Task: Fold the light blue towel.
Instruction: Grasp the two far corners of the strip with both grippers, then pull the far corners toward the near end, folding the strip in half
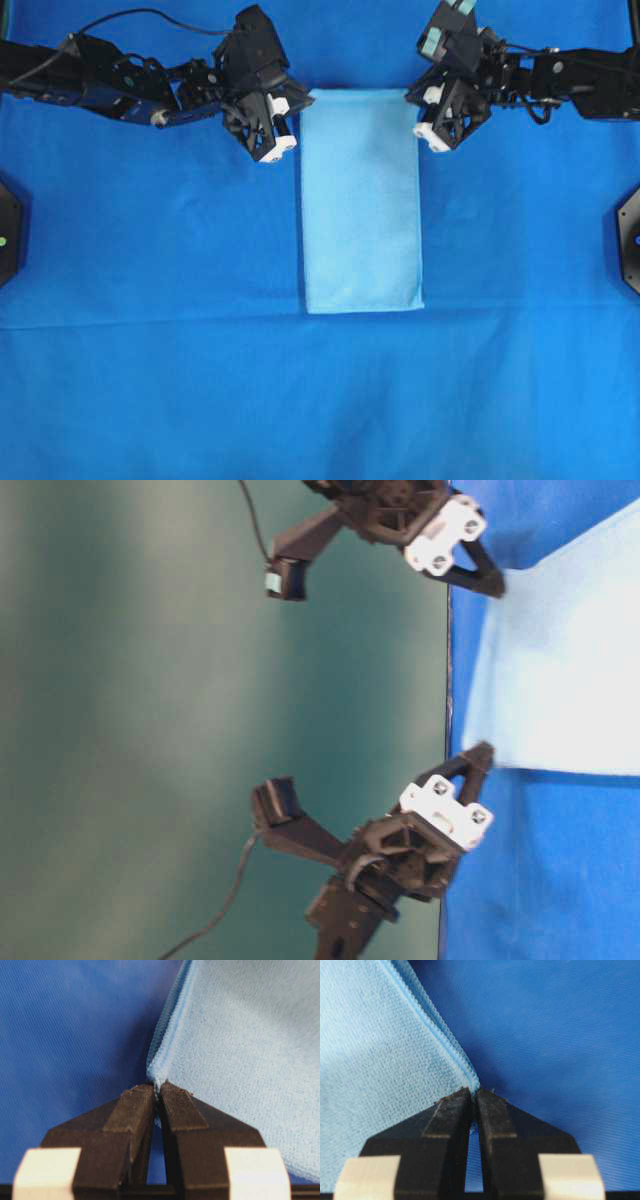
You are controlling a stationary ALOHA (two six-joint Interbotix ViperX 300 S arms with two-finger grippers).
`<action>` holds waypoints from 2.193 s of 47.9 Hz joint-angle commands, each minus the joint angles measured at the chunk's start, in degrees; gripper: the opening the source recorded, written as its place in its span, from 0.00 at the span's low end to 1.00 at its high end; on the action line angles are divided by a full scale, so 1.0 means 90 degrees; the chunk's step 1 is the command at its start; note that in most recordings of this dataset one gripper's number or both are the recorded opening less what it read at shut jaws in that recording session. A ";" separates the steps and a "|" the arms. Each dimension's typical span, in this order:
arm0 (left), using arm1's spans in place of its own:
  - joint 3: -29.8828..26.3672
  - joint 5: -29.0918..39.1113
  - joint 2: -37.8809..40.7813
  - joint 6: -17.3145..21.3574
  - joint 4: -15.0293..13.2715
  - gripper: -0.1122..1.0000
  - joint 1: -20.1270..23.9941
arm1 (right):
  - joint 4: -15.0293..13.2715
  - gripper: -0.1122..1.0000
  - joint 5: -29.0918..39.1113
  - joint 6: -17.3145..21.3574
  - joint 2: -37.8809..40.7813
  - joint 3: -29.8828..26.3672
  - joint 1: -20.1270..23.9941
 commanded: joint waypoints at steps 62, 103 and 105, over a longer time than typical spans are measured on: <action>0.0381 0.0586 -0.1689 0.0156 0.0000 0.12 -0.1533 | -0.0020 0.15 0.1758 0.0947 -0.2920 0.0742 0.1787; 0.0576 0.0400 -0.0479 -0.0146 -0.0010 0.12 -0.2793 | -0.0029 0.15 0.0977 0.2373 -0.1318 0.1045 0.3193; 0.0576 0.0381 -0.0479 -0.0146 -0.0010 0.12 -0.2813 | -0.0029 0.15 0.0918 0.2373 -0.1260 0.1025 0.3193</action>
